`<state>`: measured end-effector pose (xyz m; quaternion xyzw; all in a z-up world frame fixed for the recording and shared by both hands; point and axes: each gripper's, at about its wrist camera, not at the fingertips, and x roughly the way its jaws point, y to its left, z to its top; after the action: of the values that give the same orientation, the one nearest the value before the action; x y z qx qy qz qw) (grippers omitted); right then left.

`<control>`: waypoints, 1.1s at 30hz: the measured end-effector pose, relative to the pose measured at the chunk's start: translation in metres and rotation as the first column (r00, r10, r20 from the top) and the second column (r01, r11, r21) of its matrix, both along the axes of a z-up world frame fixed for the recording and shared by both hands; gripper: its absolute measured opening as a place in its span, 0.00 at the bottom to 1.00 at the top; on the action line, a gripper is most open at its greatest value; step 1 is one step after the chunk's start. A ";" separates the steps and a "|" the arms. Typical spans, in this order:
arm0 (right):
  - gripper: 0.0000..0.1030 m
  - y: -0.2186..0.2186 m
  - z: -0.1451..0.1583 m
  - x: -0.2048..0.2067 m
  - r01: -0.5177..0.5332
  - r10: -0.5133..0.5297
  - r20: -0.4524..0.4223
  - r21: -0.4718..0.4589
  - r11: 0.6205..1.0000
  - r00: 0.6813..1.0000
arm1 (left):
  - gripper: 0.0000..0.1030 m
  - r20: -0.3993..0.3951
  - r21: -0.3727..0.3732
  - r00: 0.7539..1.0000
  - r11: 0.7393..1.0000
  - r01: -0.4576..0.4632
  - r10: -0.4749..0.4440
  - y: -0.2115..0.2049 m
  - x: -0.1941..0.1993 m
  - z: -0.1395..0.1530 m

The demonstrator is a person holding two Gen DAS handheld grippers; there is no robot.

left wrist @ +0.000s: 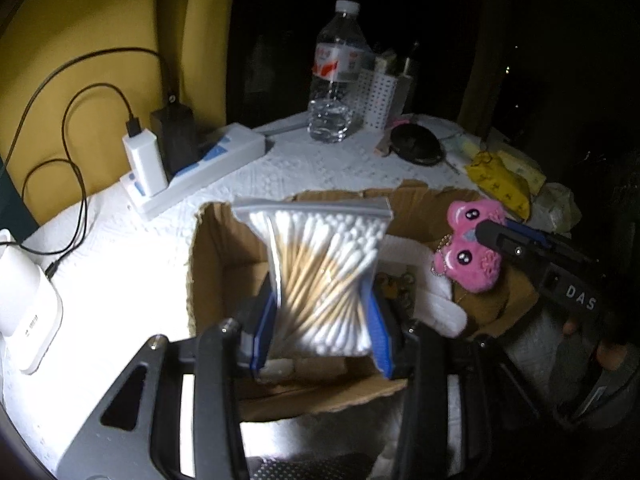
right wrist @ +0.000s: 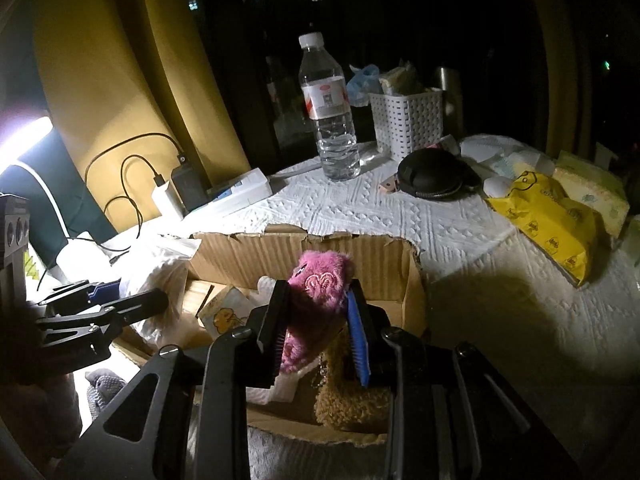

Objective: Organize soft objects
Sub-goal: 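Release the pink plush in the box with the right tool while the left drops the swab bag in, then withdraw both open tools from the box toward the glove and towel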

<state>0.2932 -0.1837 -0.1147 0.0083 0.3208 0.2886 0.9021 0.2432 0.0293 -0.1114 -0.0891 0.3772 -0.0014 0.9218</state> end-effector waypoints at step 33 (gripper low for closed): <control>0.38 0.012 0.040 -0.093 -0.023 0.023 0.068 -0.013 1.000 0.997 | 0.64 0.114 -0.019 0.993 1.000 -0.016 0.018 0.004 -0.090 0.042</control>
<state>0.1998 -0.1713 -0.0745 -0.0110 0.2917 0.2970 0.9092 0.1533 0.0336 -0.0691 -0.1004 0.3233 -0.0020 0.9409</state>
